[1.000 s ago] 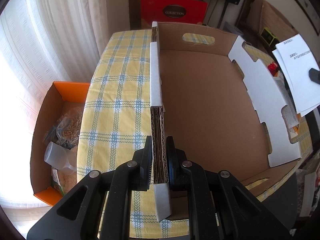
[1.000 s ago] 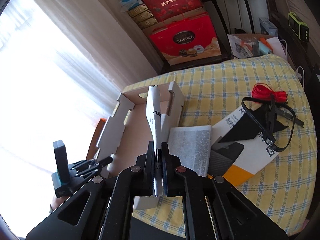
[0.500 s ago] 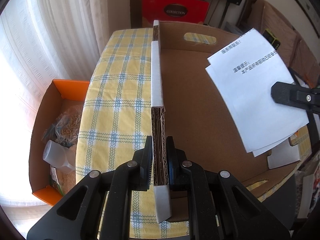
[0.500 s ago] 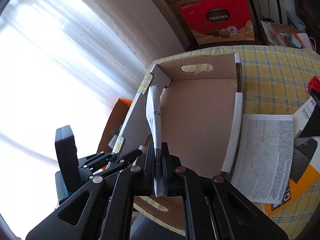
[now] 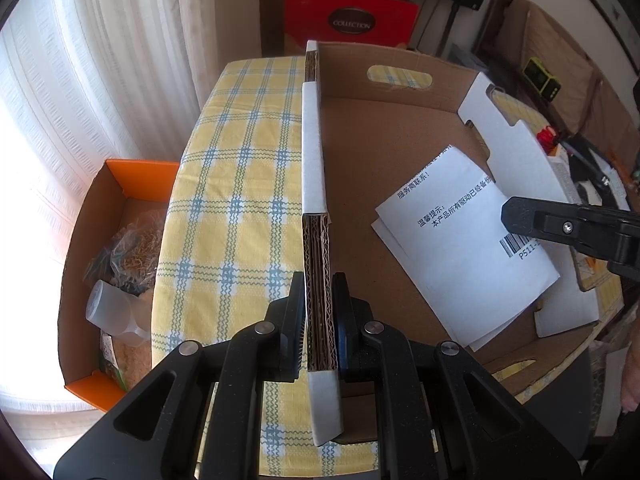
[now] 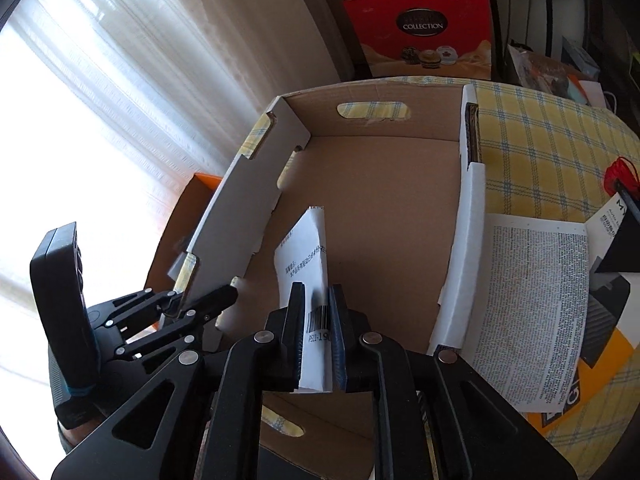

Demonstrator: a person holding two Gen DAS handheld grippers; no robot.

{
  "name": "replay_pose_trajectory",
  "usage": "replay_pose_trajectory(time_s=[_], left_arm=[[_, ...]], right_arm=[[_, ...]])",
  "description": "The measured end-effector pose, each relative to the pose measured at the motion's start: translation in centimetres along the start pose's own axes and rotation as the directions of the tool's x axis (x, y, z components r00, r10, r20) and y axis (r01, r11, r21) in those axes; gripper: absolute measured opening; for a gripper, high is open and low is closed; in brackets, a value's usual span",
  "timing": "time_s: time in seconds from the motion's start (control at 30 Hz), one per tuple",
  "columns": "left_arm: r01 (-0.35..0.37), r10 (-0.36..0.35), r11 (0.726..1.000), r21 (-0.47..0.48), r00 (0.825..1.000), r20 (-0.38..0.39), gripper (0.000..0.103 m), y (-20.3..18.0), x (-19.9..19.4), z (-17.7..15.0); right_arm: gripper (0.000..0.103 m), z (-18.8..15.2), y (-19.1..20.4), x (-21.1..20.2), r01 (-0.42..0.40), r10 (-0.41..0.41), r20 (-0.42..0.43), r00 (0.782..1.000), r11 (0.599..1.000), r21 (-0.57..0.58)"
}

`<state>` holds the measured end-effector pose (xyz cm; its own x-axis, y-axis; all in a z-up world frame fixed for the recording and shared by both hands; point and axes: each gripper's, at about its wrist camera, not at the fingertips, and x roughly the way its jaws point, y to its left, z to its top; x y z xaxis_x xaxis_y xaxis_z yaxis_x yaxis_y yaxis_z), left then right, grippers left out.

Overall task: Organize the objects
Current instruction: 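Carry the booklet into the tray with the right tool while the left tool holds the wall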

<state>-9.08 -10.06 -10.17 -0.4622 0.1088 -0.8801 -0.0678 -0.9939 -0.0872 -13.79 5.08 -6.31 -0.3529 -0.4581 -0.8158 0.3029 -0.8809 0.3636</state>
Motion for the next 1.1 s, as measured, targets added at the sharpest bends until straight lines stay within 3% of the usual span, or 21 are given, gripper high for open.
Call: replay_pose_trajectory(time_s=[0.27,0.53,0.93,1.1], left_arm=[[0.000,0.000,1.000,-0.001,1.000,0.000,0.011,0.0,0.0,0.1],[0.011,-0.011,1.000,-0.013,1.000,0.000,0.011,0.3,0.0,0.1],[0.028,-0.028,0.999,-0.025,1.000,0.001,0.013,0.2,-0.3,0.3],[0.031,-0.031,0.999,-0.032,1.000,0.002,0.013,0.1,-0.2,0.3]], right_arm=[[0.023,0.4,-0.3,-2.7,0.020,-0.019,0.033,0.999,0.999,-0.027],[0.023,1.1,1.4,0.8,0.094,-0.099,-0.045,0.994,0.990,-0.108],[0.023,2.4,2.2,5.2,0.293,-0.320,-0.095,0.943,0.930,-0.223],[0.023,2.8,2.9,6.7,0.290,-0.337,-0.145,0.930,0.917,-0.275]])
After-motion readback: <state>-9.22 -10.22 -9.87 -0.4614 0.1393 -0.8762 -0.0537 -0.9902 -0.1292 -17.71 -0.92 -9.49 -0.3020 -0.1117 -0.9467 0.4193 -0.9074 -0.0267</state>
